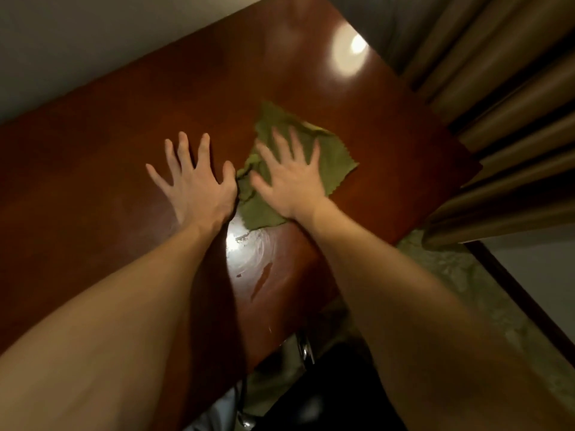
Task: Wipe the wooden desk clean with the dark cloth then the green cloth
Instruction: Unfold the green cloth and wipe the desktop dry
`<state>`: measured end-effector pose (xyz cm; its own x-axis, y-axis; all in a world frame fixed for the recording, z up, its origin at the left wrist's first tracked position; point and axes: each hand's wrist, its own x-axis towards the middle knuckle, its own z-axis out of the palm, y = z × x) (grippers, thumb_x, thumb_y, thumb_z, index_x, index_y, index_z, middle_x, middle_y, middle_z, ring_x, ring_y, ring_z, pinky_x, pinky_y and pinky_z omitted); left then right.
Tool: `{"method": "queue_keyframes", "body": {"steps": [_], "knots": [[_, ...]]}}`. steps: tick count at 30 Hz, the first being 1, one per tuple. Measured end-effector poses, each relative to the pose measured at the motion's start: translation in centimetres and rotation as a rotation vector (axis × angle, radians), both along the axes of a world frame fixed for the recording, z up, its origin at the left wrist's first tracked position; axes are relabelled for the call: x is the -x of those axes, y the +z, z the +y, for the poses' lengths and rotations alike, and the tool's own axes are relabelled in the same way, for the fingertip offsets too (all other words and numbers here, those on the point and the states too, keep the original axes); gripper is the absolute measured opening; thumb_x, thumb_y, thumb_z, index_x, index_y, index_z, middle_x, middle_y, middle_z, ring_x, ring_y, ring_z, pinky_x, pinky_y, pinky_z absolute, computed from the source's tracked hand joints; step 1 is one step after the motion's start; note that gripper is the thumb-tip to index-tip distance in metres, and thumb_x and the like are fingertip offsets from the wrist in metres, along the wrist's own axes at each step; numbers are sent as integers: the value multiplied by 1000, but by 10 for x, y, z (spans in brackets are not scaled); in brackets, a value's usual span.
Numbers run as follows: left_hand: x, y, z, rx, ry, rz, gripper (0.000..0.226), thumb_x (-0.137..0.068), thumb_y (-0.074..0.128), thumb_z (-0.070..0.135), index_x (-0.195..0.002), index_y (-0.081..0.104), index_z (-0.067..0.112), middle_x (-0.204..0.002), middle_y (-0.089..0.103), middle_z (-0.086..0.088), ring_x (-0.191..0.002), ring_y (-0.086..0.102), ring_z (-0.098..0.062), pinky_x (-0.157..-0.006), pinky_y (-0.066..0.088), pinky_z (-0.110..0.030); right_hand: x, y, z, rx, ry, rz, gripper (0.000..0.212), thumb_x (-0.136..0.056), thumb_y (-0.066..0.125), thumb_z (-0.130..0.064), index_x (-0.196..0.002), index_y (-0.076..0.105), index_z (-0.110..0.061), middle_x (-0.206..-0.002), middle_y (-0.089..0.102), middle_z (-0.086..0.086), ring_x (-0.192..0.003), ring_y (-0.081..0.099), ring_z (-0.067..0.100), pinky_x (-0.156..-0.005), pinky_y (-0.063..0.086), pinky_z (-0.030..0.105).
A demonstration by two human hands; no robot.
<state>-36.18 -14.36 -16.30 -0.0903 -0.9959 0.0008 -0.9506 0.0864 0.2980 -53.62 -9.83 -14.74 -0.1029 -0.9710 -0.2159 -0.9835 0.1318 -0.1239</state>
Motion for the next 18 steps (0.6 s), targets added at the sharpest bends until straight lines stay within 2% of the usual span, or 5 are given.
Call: {"method": "queue_keyframes", "body": {"steps": [4,7,10,14,18], "knots": [[1,-2,0,-13,8,-17,70,-101,32,64,-165,24,36,-177,9,-3,-164,-3,-25,-125,-6,-70,95,-9,11,19,-278,-13,65,-103,28,-66,-164,14,-47,-176,6,1,-162,-4,29,-121,-5,74],[3,-1,1,-18,18,-19,70,-102,32,63,-165,24,36,-177,9,-3,-164,-4,-25,-125,-6,-69,168,-8,48,10,-397,39,62,-103,21,-69,-162,9,-54,-176,6,-2,-162,-3,27,-121,-1,76],[7,2,0,-21,22,-34,70,-102,31,63,-166,23,35,-177,9,-4,-164,-4,-26,-125,-6,-70,205,-2,87,11,-433,40,64,-103,15,-71,-163,11,-51,-176,5,-4,-162,-3,27,-124,0,72],[8,4,1,-37,29,-49,70,-103,29,63,-166,21,35,-177,8,-4,-164,-5,-26,-124,-6,-70,177,-4,114,20,-439,47,65,-105,19,-63,-166,14,-41,-176,5,0,-162,-2,29,-125,2,69],[10,8,3,-52,33,-69,70,-103,28,63,-167,21,35,-177,7,-3,-164,-5,-26,-125,-4,-70,80,-6,115,-7,-348,103,71,-103,13,-60,-168,11,-30,-176,3,10,-161,4,38,-123,6,72]]}}
